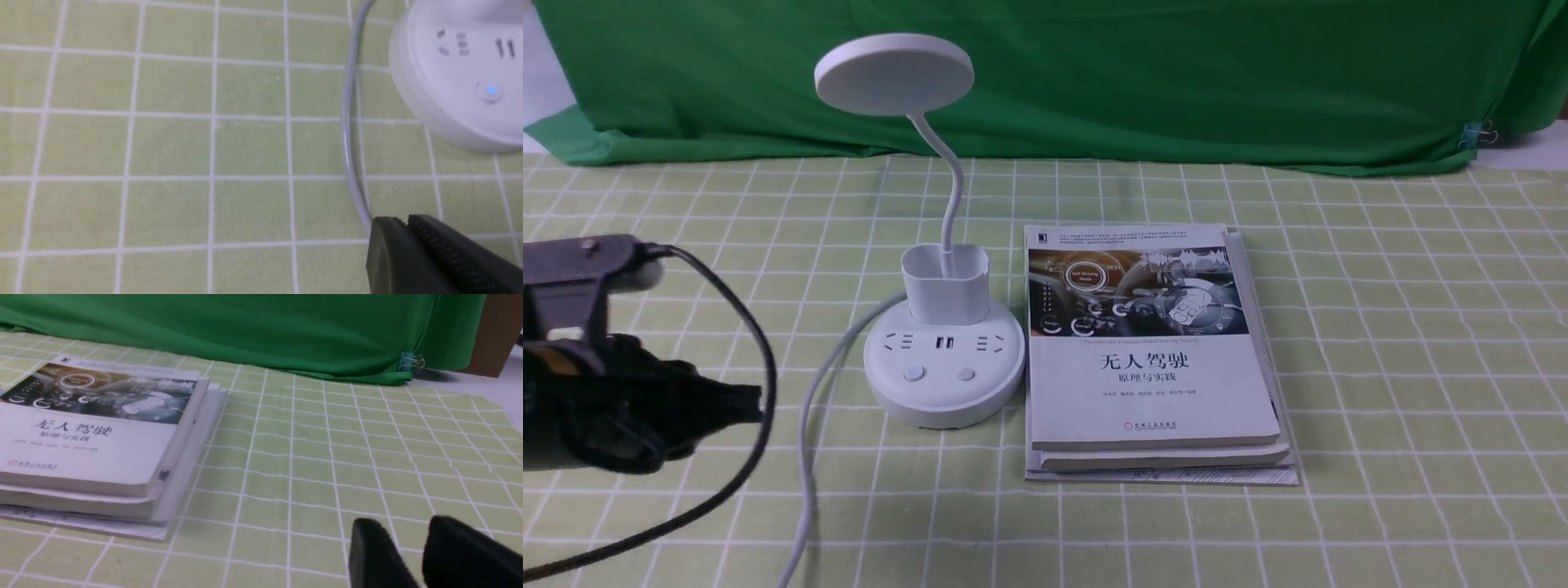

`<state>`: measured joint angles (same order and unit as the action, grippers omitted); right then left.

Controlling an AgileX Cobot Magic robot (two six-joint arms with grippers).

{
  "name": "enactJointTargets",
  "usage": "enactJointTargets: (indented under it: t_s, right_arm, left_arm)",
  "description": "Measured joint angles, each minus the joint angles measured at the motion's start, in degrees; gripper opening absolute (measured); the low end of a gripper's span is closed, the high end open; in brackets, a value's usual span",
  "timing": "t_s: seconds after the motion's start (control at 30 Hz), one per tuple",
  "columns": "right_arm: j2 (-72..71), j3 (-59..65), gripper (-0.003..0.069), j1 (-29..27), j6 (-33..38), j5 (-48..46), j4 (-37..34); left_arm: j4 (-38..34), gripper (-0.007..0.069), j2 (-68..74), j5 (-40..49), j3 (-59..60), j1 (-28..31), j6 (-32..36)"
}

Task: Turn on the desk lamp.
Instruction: Use the left arm to press the button switch on the lamp holder

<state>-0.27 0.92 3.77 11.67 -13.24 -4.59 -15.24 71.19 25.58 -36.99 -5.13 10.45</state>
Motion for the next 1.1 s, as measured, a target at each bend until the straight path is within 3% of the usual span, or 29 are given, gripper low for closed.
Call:
enactJointTargets:
  t_s: [0.17,0.5,0.73,1.1]
  right_arm:
    - [0.0,0.0,0.0245,0.0,0.0,0.0,0.0]
    - [0.0,0.0,0.0245,0.0,0.0,0.0,0.0]
    - [0.0,0.0,0.0245,0.0,0.0,0.0,0.0]
    - [0.0,0.0,0.0245,0.0,0.0,0.0,0.0]
  left_arm:
    - [0.9,0.0019,9.56,0.95,-6.76,-6.31,1.4]
    - [15.24,0.0019,27.27,5.6,-24.72,-17.85,-9.07]
    - [18.06,0.0019,31.34,4.81,-28.89,-19.29,-12.89]
    - [13.21,0.0019,33.96,0.76,-28.89,-19.35,-12.86]
